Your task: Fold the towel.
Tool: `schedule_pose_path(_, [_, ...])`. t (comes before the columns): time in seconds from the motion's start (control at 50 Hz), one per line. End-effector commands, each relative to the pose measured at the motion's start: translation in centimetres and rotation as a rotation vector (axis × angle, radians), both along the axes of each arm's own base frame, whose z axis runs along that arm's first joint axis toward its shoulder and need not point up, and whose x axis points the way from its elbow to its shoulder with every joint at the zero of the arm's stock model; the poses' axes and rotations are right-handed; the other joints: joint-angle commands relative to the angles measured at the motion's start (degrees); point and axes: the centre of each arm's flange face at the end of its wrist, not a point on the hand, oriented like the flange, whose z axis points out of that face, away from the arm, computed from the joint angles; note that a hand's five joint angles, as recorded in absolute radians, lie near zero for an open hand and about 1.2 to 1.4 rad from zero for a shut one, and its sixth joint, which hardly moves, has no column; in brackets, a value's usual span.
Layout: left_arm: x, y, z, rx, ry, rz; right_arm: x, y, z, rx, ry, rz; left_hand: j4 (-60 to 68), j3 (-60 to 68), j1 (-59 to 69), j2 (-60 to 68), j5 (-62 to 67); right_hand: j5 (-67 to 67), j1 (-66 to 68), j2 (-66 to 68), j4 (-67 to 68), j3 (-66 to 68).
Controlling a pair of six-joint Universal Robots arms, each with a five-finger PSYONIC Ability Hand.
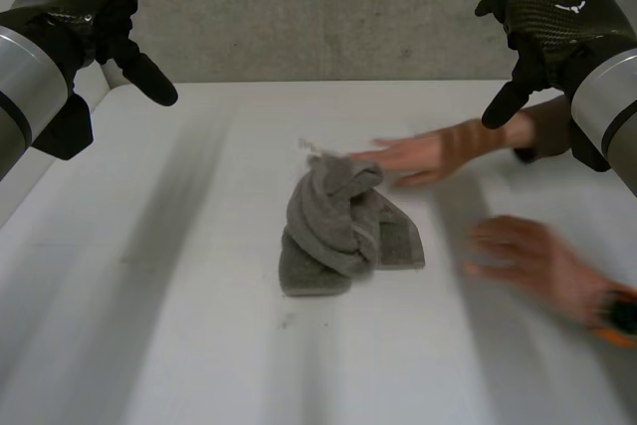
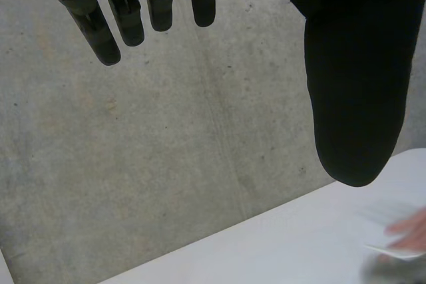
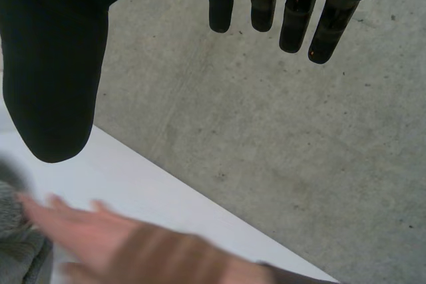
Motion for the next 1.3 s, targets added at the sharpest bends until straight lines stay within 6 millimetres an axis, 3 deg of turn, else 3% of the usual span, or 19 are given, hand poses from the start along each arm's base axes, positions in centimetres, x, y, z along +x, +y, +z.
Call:
schedule_pose_path(0.02, [-0.1, -0.2, -0.4, 0.013, -0.005, -0.001, 0.2, -0.4, -0.7, 0.016, 0.019, 0.004, 0.99, 1.02, 0.87, 1.09, -1.01, -2.32, -1.6, -2.56, -2.96, -1.88])
schedule_pose_path(0.24, [-2.0, -2.9, -8.1, 0.231, -0.082, -0.015, 1.3, -1.6, -5.4, 0.154, 0.161, 0.064, 2.0, 2.03, 1.88, 2.1, 0.0, -2.32, -1.6, -2.56, -2.96, -1.88])
schedule_pose_path(0.28, [-3.3, -3.0, -11.7, 0.327, -0.107, -0.043, 2.0, -1.9, -7.4, 0.241, 0.129, 0.088, 2.5, 2.53, 2.38, 2.6, 0.5, -2.32, -1.6, -2.56, -2.96, -1.88])
schedule_pose_path(0.34, [-4.0, -2.9, -13.2, 0.369, -0.113, -0.06, 2.3, -2.3, -8.5, 0.287, 0.092, 0.092, 2.67, 2.7, 2.56, 2.78, 0.67, -2.32, -1.6, -2.56, -2.96, -1.88])
schedule_pose_path(0.44, [-6.0, -3.2, -18.0, 0.46, -0.062, -0.09, 3.4, -3.3, -13.4, 0.5, -0.055, 0.134, 2.67, 2.7, 2.56, 2.78, 0.67, -2.32, -1.6, -2.56, -2.96, -1.88])
schedule_pose_path(0.66, [-10.3, -1.6, -23.2, 0.491, -0.03, -0.236, 6.5, -3.1, -21.2, 0.676, -0.204, 0.161, 7.68, 7.71, 7.57, 7.79, 5.68, -2.32, -1.6, -2.56, -2.96, -1.88])
schedule_pose_path(0.7, [-10.6, -1.4, -23.7, 0.498, -0.035, -0.248, 6.9, -3.1, -21.8, 0.668, -0.214, 0.169, 14.28, 14.31, 14.16, 14.38, 12.28, 2.47, 3.2, 2.23, 1.83, 2.91])
schedule_pose_path(0.74, [-10.8, -1.4, -24.1, 0.5, -0.039, -0.252, 7.5, -3.2, -22.5, 0.643, -0.22, 0.181, 23.36, 23.39, 23.24, 23.46, 21.36, 31.71, 32.44, 31.47, 31.07, 32.15])
schedule_pose_path(0.76, [-11.0, -1.4, -24.2, 0.498, -0.038, -0.254, 7.5, -3.2, -22.5, 0.643, -0.22, 0.181, 38.68, 38.71, 38.57, 38.79, 36.68, 31.91, 32.63, 31.67, 31.26, 32.34])
schedule_pose_path(0.78, [-11.0, -1.6, -24.0, 0.492, -0.033, -0.255, 7.8, -3.4, -22.3, 0.618, -0.226, 0.179, 55.49, 55.52, 55.37, 55.59, 53.49, 52.23, 52.95, 51.99, 51.58, 52.66])
schedule_pose_path(0.8, [-11.0, -1.6, -24.0, 0.492, -0.033, -0.255, 7.8, -3.4, -22.3, 0.618, -0.226, 0.179, 55.66, 55.69, 55.54, 55.76, 53.66, 52.43, 53.15, 52.19, 51.79, 52.87])
schedule_pose_path(0.82, [-11.2, -1.8, -23.7, 0.473, -0.026, -0.256, 7.8, -3.9, -21.8, 0.581, -0.236, 0.165, 69.48, 69.51, 69.36, 69.58, 67.48, 67.53, 68.25, 67.29, 66.88, 67.96])
schedule_pose_path(0.92, [-11.6, -3.4, -19.7, 0.321, 0.048, -0.245, 7.9, -5.9, -16.6, 0.346, -0.264, 0.133, 70.44, 70.47, 70.32, 70.54, 68.44, 67.68, 68.4, 67.44, 67.04, 68.12])
schedule_pose_path(0.94, [-11.4, -4.1, -17.2, 0.244, 0.088, -0.231, 8.0, -6.4, -14.0, 0.234, -0.259, 0.139, 70.44, 70.47, 70.32, 70.54, 68.44, 67.68, 68.4, 67.44, 67.04, 68.12])
schedule_pose_path(0.96, [-11.4, -4.1, -17.2, 0.243, 0.089, -0.231, 8.0, -6.4, -14.0, 0.233, -0.259, 0.139, 70.44, 70.47, 70.32, 70.54, 68.44, 67.68, 68.4, 67.44, 67.04, 68.12])
schedule_pose_path(1.0, [-10.2, -5.7, -12.3, 0.084, 0.159, -0.185, 8.2, -7.1, -9.2, -0.013, -0.21, 0.148, 70.44, 70.47, 70.32, 70.54, 68.44, 67.68, 68.4, 67.44, 67.04, 68.12])
schedule_pose_path(1.1, [-8.3, -6.3, -7.3, -0.086, 0.163, -0.133, 8.5, -7.4, -4.5, -0.292, -0.102, 0.137, 70.44, 70.47, 70.32, 70.54, 68.44, 67.68, 68.4, 67.44, 67.04, 68.12])
schedule_pose_path(1.18, [-7.9, -5.6, -7.0, -0.102, 0.118, -0.127, 8.7, -7.1, -4.2, -0.31, -0.063, 0.142, 70.44, 70.47, 70.32, 70.54, 68.44, 67.68, 68.4, 67.44, 67.04, 68.12])
schedule_pose_path(1.3, [-6.7, -2.8, -12.5, 0.062, 0.006, -0.124, 8.7, -6.3, -7.0, -0.19, 0.004, 0.161, 70.44, 70.47, 70.32, 70.54, 68.44, 67.68, 68.4, 67.44, 67.04, 68.12])
